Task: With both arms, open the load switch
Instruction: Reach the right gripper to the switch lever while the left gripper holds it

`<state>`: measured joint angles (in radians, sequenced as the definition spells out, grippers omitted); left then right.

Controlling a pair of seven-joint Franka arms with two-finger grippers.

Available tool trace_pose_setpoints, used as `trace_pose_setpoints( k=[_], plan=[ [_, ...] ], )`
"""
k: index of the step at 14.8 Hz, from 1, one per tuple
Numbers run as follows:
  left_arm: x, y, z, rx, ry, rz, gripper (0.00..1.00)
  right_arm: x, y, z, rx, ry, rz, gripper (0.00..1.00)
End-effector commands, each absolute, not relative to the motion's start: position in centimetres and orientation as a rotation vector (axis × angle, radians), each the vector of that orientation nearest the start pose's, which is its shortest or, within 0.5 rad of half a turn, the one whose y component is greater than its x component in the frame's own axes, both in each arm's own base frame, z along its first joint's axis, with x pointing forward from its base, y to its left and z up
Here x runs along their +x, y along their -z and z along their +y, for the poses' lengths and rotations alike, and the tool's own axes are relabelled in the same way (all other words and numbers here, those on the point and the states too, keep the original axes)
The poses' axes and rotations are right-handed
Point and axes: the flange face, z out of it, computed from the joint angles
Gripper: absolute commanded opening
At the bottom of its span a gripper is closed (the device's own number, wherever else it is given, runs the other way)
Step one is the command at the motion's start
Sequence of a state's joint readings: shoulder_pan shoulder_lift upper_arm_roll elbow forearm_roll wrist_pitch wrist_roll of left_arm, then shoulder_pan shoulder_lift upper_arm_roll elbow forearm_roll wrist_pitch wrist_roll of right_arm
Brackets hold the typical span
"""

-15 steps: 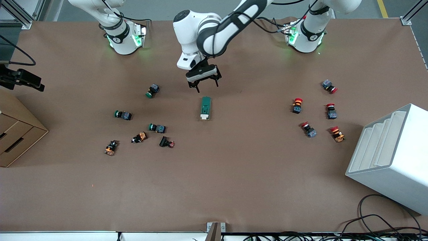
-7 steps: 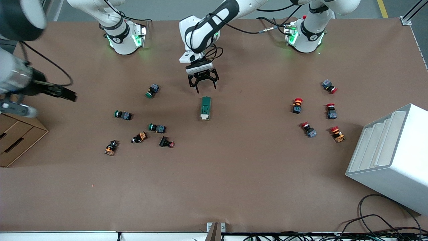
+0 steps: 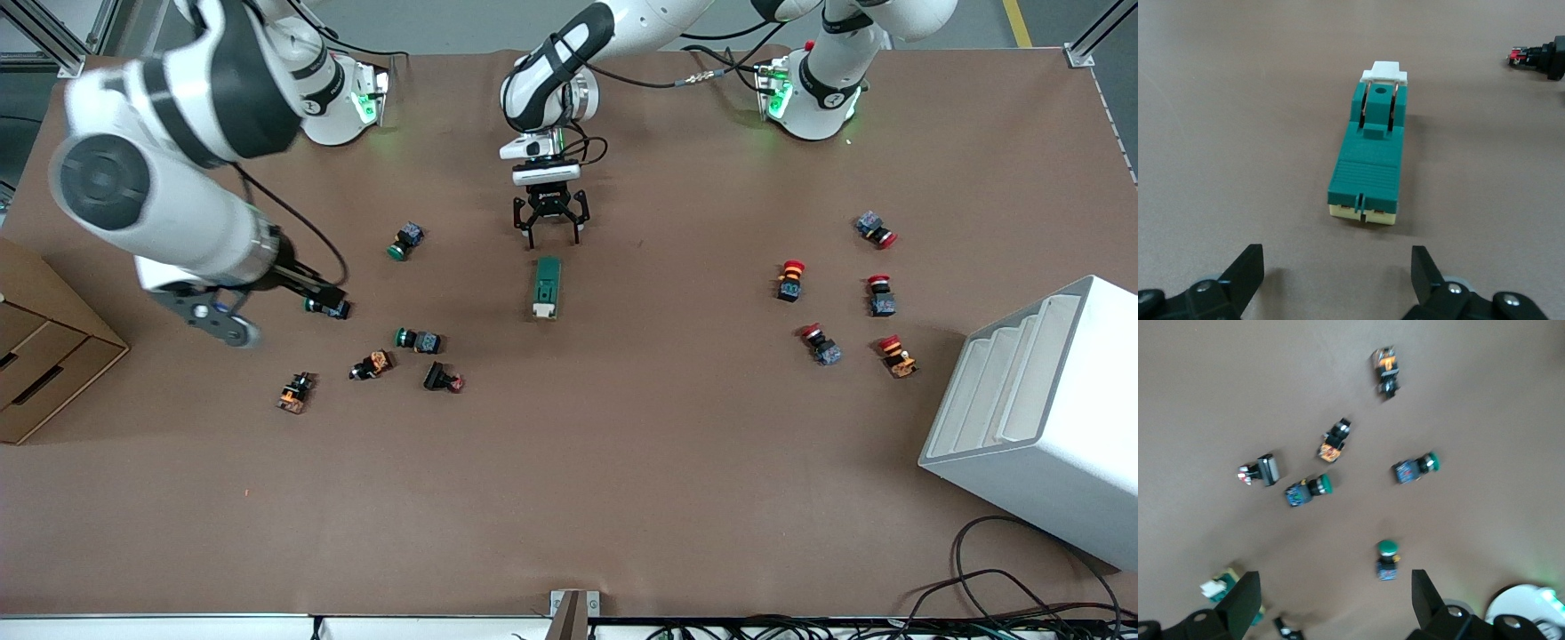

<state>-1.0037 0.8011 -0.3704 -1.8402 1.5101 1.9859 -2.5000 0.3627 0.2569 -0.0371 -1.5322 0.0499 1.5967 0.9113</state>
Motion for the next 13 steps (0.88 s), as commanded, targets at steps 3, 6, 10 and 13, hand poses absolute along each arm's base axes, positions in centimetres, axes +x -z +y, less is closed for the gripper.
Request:
trace_pose_setpoints(
  k=[3,6,10,13],
  plan=[
    [17.5,-9.1,-57.1,-2.703,1.496,-0.063,0.98,58.0,-44.0,28.8,-2.965,-0.258,1.274,1.0],
    [17.9,-8.5,-57.0,-2.701,1.546,-0.026,0.97,57.9,-39.3,33.7,-2.863,-0.264,1.536,1.0],
    [17.9,-7.6,-56.9,-2.725,1.608,-0.041,0.97,57.5,-33.0,40.2,-2.748,-0.239,1.778,1.0],
    [18.5,-6.0,-56.5,-2.684,1.667,0.028,0.97,56.8,-29.3,43.0,-2.673,-0.212,1.915,1.0]
  ],
)
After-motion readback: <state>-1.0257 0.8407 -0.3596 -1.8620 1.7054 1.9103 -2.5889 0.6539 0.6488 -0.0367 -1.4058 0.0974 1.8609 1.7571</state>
